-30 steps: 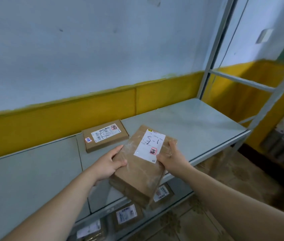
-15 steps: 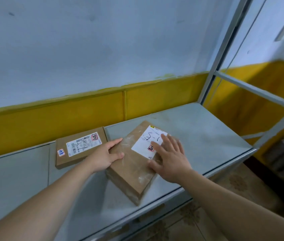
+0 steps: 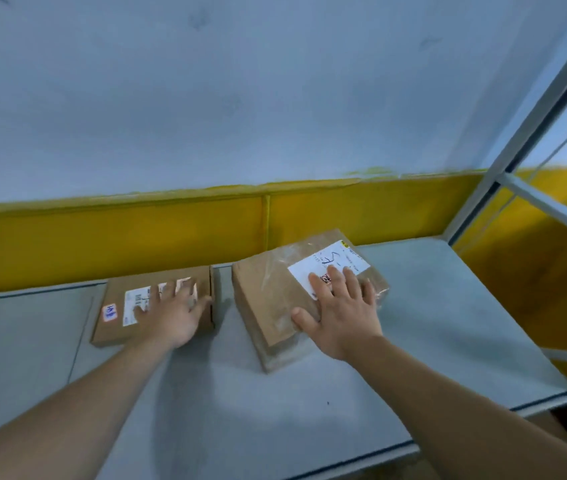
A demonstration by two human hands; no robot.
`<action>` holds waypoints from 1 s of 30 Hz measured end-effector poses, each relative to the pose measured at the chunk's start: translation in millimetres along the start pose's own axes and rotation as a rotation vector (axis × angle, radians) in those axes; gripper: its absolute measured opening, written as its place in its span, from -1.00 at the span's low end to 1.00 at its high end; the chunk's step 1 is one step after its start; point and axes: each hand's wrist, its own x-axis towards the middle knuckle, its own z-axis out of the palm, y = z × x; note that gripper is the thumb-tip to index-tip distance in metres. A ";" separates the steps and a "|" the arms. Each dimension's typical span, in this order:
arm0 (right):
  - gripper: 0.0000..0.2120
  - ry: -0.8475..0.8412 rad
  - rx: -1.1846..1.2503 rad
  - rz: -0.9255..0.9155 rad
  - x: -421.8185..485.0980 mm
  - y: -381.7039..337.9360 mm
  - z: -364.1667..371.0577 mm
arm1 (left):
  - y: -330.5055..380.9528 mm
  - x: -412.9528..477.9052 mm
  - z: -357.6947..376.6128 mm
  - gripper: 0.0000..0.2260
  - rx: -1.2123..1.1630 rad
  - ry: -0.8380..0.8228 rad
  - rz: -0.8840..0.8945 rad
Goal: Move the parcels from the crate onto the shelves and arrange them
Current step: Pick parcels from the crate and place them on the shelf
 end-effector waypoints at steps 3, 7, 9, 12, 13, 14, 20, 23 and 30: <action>-0.04 -0.011 -0.062 -0.133 15.9 0.7 -2.5 | -13.7 -9.1 17.1 -0.39 0.090 -0.098 -0.136; -0.05 -0.046 -0.046 -0.140 30.7 -2.1 -3.0 | -20.3 -12.7 30.3 -0.37 0.175 -0.075 -0.161; -0.09 -0.049 -0.052 -0.123 37.5 -6.9 -3.9 | -20.3 -11.9 31.8 -0.37 0.196 -0.071 -0.154; -0.25 -0.042 -0.053 -0.097 47.9 -15.0 -4.5 | -20.1 -11.9 33.3 -0.36 0.203 -0.069 -0.150; -0.27 -0.040 -0.048 -0.085 51.0 -17.3 -4.1 | -20.6 -11.8 33.8 -0.37 0.202 -0.068 -0.155; -0.27 -0.039 -0.046 -0.075 54.1 -19.3 -4.2 | -21.0 -11.7 34.5 -0.37 0.201 -0.068 -0.157; -0.28 -0.034 -0.020 -0.036 68.9 -26.6 -6.9 | -23.0 -10.6 35.5 -0.37 0.190 -0.084 -0.161; -0.28 -0.032 -0.009 -0.033 67.1 -27.4 -7.9 | -22.5 -10.3 35.5 -0.37 0.188 -0.073 -0.153; -0.26 -0.046 -0.018 -0.012 51.3 -30.4 -11.0 | -23.3 -11.4 34.9 -0.38 0.186 -0.078 -0.138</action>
